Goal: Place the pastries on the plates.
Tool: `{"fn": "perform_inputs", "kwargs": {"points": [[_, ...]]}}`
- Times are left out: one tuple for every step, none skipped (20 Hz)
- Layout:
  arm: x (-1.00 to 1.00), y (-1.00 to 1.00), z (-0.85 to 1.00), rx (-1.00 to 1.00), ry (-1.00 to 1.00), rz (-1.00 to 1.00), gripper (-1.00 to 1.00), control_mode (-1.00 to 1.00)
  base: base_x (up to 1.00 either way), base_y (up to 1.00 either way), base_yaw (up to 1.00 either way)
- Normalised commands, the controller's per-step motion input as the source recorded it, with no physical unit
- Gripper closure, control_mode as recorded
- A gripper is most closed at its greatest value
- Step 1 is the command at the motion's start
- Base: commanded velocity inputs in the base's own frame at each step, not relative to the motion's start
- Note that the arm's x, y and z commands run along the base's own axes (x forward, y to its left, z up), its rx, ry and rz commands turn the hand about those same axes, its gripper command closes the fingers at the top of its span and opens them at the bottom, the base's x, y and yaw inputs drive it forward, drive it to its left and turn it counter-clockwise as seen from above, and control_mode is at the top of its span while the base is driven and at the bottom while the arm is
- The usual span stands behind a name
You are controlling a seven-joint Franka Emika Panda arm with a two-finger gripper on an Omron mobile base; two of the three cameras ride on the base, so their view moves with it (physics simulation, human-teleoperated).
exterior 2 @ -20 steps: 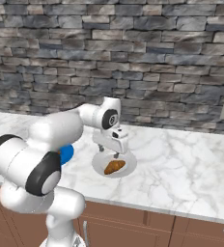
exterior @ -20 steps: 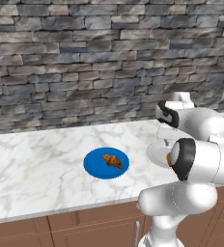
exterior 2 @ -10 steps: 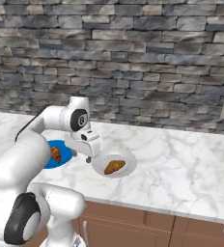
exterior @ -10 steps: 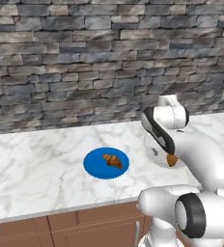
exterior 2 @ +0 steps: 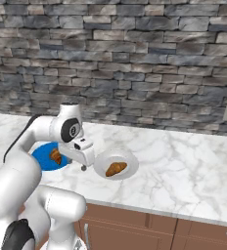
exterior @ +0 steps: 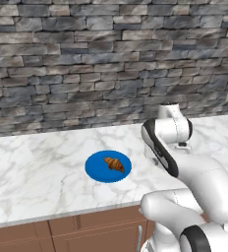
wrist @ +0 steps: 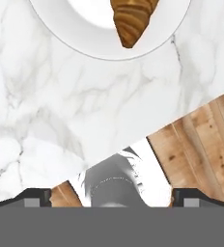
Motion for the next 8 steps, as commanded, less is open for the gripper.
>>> {"fn": "perform_inputs", "kwargs": {"points": [[0.00,0.00,0.00,0.00,0.00,0.14,-1.00,-1.00,0.00,0.00,0.00],[-0.09,0.00,0.00,0.00,-0.04,0.11,-1.00,-1.00,0.00,0.00,0.00],[-0.10,0.00,0.00,0.00,-0.04,0.11,-1.00,-1.00,0.00,0.00,0.00],[-0.14,0.00,0.00,0.00,-0.04,0.12,-1.00,-1.00,0.00,0.00,0.00],[-0.19,0.05,0.00,0.00,-0.03,0.19,-1.00,-1.00,0.00,0.00,0.00],[-0.15,0.00,0.00,0.00,-0.02,0.25,-1.00,-1.00,0.00,0.00,0.00],[-0.08,0.00,0.00,0.00,0.00,0.27,-1.00,-1.00,0.00,0.00,0.00],[-0.09,0.00,0.00,0.00,0.00,0.28,-1.00,-1.00,0.00,0.00,0.00]]}}
